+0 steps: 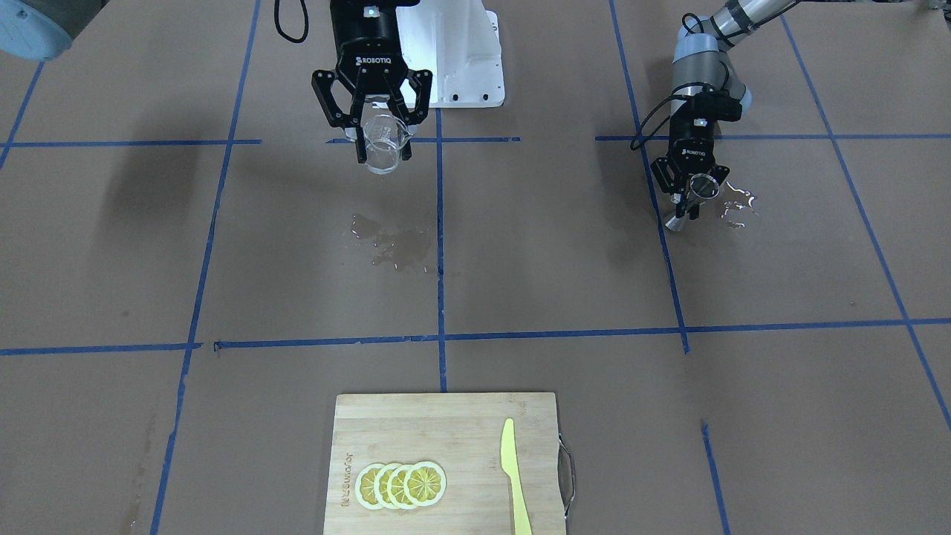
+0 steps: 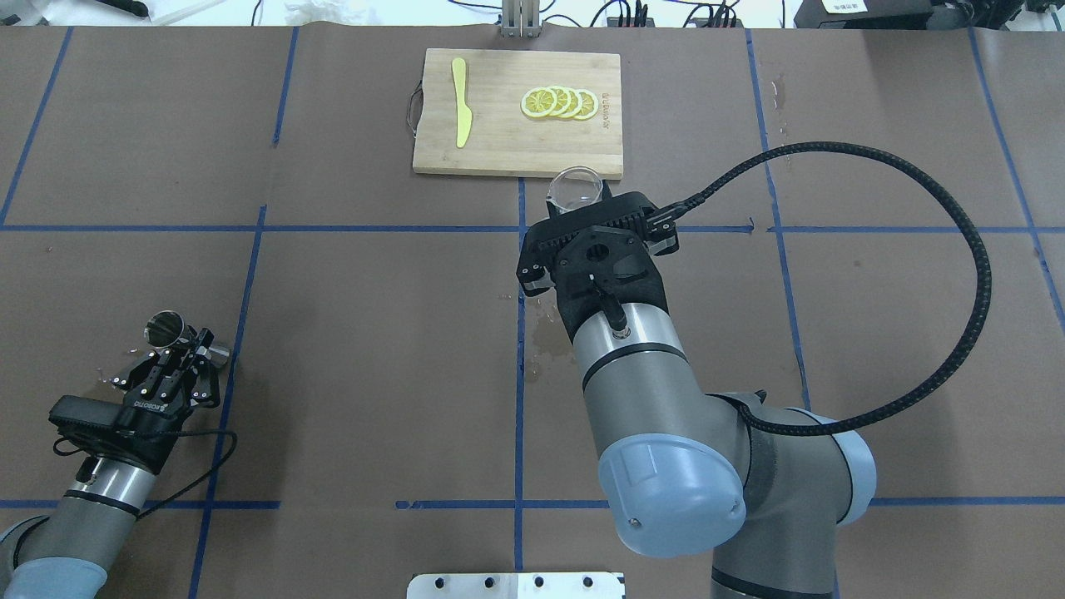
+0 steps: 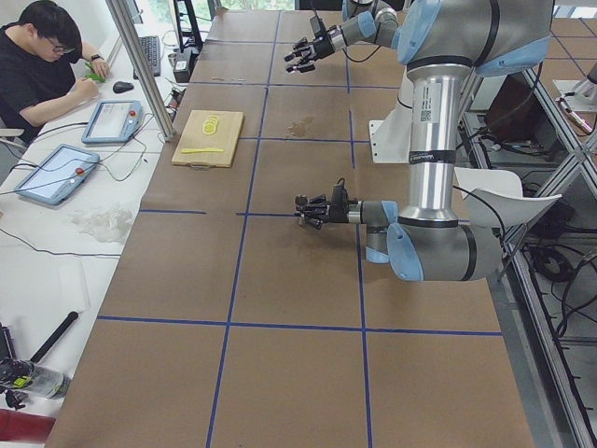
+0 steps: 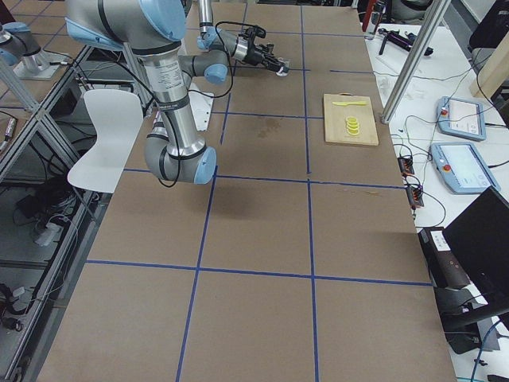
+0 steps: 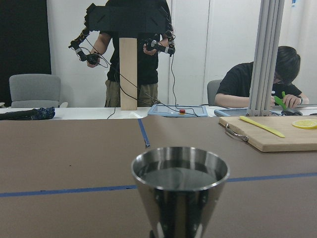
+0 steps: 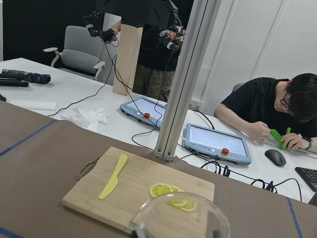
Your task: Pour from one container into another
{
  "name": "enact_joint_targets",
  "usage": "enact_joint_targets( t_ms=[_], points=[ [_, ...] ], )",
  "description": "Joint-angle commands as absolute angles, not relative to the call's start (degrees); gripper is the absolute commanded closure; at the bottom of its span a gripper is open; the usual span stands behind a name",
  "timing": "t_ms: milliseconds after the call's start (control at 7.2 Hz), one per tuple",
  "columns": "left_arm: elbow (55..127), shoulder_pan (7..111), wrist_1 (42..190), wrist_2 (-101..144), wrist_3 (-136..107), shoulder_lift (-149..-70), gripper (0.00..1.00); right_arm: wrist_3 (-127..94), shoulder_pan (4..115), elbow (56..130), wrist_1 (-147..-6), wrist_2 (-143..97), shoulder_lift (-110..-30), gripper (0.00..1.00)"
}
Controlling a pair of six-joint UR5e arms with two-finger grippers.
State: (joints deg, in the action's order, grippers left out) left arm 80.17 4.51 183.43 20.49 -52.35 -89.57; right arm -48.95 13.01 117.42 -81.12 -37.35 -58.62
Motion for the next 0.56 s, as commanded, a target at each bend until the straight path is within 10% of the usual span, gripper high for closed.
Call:
enact_joint_targets(
  t_ms=[0, 416],
  points=[
    [80.07, 4.48, 183.43, 20.57, -52.38, -89.65, 0.92, -48.96, 13.01, 117.42, -81.12, -37.35, -58.62, 1.0],
    [79.98, 4.4, 183.43, 20.65, -52.38, -89.65, 0.9, -48.96, 13.01, 117.42, -81.12, -37.35, -58.62, 1.0]
  ],
)
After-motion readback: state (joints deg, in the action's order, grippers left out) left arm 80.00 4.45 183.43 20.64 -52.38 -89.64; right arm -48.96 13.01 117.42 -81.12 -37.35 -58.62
